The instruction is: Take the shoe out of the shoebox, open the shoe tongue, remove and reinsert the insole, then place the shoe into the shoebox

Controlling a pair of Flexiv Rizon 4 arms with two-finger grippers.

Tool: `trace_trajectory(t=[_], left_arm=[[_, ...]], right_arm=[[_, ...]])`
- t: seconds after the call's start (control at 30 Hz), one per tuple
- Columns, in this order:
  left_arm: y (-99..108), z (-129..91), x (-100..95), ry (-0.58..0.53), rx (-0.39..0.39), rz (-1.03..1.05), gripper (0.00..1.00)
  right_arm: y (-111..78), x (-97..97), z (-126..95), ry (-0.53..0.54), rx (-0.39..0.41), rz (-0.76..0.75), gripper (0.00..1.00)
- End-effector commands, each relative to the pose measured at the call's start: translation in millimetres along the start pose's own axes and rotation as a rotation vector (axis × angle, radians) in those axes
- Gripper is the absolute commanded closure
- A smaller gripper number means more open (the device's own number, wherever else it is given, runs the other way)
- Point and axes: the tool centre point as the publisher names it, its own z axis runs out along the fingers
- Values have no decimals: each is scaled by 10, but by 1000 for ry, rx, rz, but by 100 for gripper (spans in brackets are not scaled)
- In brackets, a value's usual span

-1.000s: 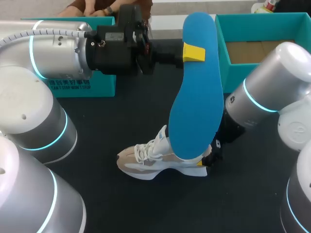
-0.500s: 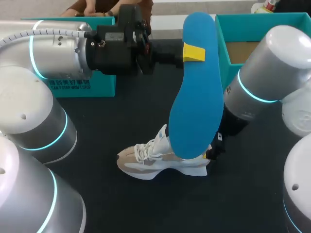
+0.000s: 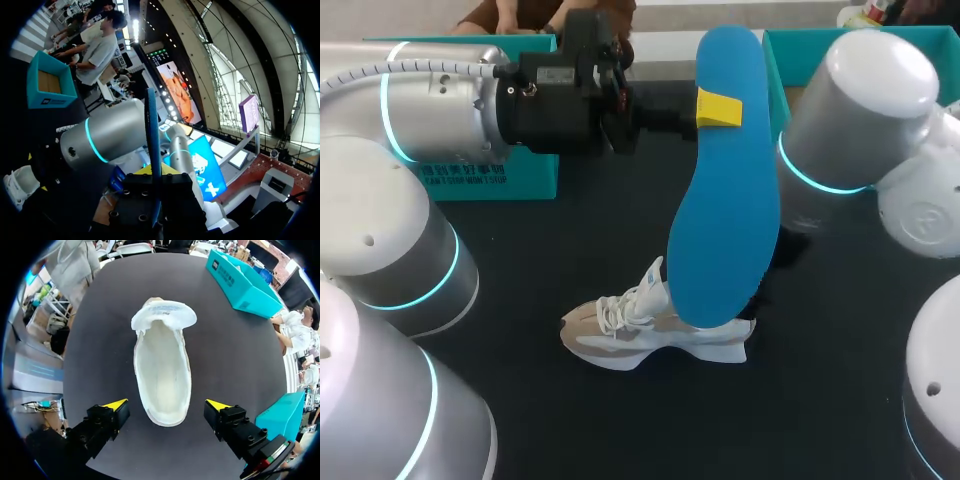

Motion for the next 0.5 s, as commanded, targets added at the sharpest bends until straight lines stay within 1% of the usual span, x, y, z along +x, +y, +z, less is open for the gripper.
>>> trace_trajectory(t=[0.03,0.1,0.5], left_arm=[[12,-2,-1,-2,0,-1,100],[12,-2,-1,-2,0,-1,100],[12,-2,-1,-2,0,-1,100]], right_arm=[[127,-52,203,6,22,5,0],[125,-38,199,-4,35,19,0],[125,-38,199,-4,35,19,0]])
